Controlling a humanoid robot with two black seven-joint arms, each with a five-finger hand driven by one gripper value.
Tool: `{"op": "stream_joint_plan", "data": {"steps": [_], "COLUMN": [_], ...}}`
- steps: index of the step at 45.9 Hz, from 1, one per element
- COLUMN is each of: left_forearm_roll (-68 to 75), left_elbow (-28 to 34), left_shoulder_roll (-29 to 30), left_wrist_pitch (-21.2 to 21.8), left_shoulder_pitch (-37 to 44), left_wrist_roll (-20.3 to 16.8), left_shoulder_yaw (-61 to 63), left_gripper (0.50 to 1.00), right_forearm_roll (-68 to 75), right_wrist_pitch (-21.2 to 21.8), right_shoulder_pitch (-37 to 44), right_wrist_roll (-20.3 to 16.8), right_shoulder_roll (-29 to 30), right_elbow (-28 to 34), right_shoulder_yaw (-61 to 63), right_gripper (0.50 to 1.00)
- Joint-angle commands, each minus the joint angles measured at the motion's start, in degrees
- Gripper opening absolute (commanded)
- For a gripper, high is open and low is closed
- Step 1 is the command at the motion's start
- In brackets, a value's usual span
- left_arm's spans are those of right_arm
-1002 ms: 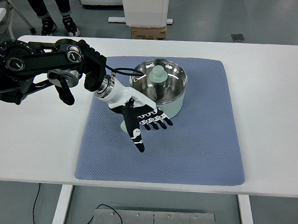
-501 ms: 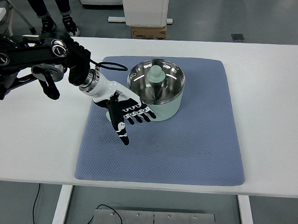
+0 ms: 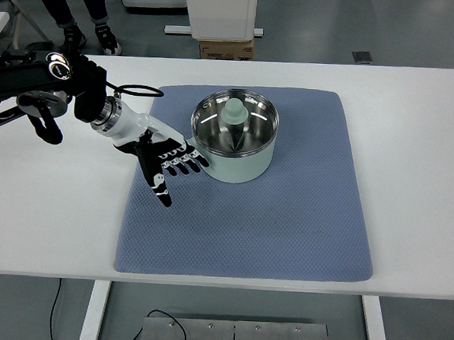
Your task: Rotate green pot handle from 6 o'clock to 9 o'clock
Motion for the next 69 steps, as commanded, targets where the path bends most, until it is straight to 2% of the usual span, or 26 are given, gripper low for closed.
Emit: {"op": "stream_joint_plan", "data": {"steps": [1,18,37,51,59,69], "left_forearm_roll": [0.4,0.7,0.7,-0.9,-5.8,-21.8], "left_elbow": [0.7,6.6,9.5,10.4,13.1,19.0], "left_shoulder_roll": [0.7,2.6,3.0,6.4,5.8,2.8], "left_wrist_pitch": [0.0,0.0,0.0,0.0,0.0,0.0], "left_shoulder_pitch": [0.2,0.7,0.0,-6.9,-6.3,-1.8], "left_wrist_roll": [0.0,-0.1,-0.1,-0.6,-1.0,-2.7], "left_shoulder_yaw": [0.0,-0.1,-0.4,-2.3,-6.1,-10.3], "left_gripper": [1.0,1.0,1.0,1.0,1.0,1.0], "right_forearm_roll": [0.0,0.0,0.0,0.0,0.0,0.0], "right_wrist_pitch": [0.0,0.0,0.0,0.0,0.0,0.0], "right_shoulder_pitch": [0.0,0.0,0.0,0.0,0.0,0.0], "right_wrist_roll": [0.0,0.0,0.0,0.0,0.0,0.0], "right_shoulder_roll": [0.0,0.0,0.0,0.0,0.0,0.0], "right_elbow": [0.0,0.0,0.0,0.1,0.0,0.0], "right_shoulder_yaw": [0.0,0.0,0.0,0.0,0.0,0.0], "right_gripper": [1.0,1.0,1.0,1.0,1.0,1.0]}}
